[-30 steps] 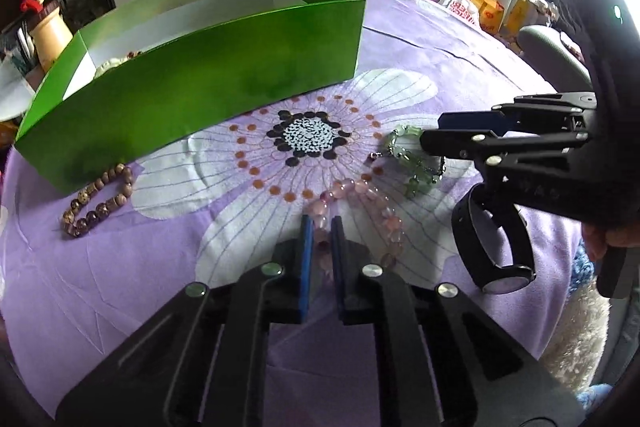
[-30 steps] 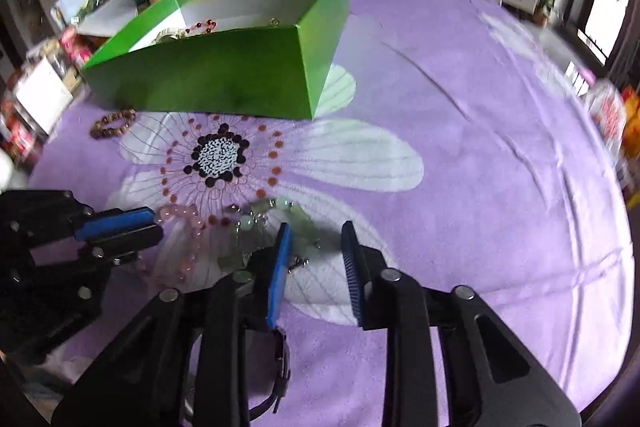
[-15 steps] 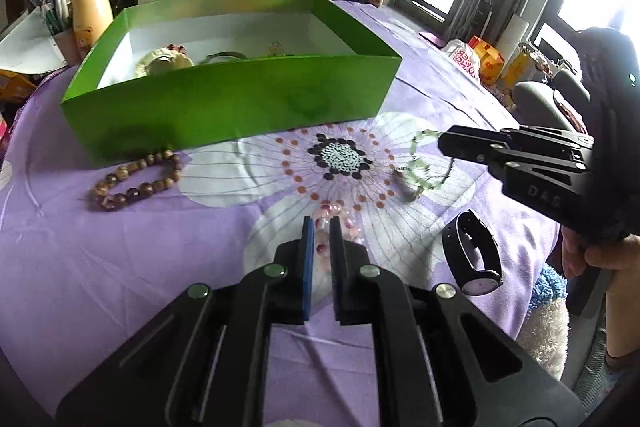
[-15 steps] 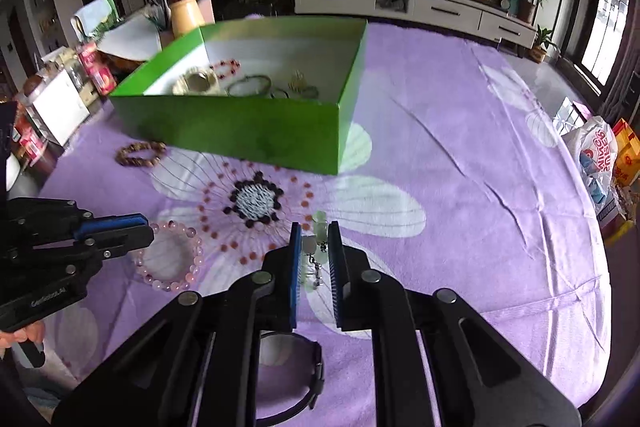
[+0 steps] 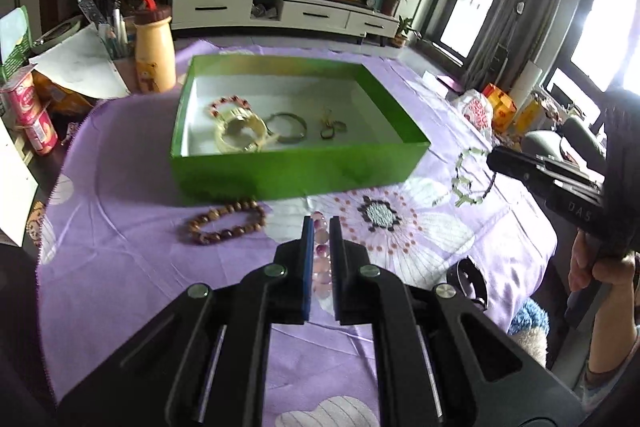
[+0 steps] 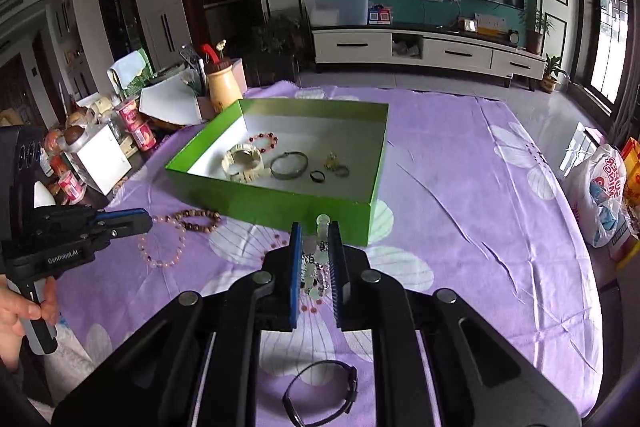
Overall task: Organize jewelry
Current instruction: 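Carry the pink and green bracelets over the green box with both tools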
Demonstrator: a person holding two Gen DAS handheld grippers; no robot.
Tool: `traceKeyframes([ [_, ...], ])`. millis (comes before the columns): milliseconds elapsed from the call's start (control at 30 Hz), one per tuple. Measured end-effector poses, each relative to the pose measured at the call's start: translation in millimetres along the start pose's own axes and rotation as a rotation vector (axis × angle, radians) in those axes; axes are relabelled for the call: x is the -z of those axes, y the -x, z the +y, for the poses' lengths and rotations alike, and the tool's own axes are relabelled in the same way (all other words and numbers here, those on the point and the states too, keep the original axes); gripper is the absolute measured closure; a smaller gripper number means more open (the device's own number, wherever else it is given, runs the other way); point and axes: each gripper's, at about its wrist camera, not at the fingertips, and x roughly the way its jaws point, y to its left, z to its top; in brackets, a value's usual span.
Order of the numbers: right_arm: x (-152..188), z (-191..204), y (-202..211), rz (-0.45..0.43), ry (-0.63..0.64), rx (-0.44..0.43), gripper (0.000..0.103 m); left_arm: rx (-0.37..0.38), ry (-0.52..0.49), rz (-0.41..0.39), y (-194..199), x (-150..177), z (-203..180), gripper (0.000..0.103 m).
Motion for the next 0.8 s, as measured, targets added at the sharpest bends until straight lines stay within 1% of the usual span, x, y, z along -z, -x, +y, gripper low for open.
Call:
traceKeyframes([
  [167,-13.5,6.2,0.1,-0.022,0.016,-0.008,0.091,-0.010,0.017,-0.044,10.5,-20.0,9.6,0.096],
  [400,-40.0,6.0,-9.0,-0.049,0.022,-0.013,0.091,-0.018,0.003,-0.073,7.6,-54.2,11.8,0.096],
  [567,-58.3,0.5,-21.1,-0.059,0.026,-0.008,0.091,-0.008,-0.015,-0.075,-7.9,-79.6,7.3,0.096],
  [800,-77.5,-7.4,-48.1,-0.045,0.032,-0.009,0.091,0.019,-0.028,-0.035,-48.3,-109.5,0.6,0.096],
])
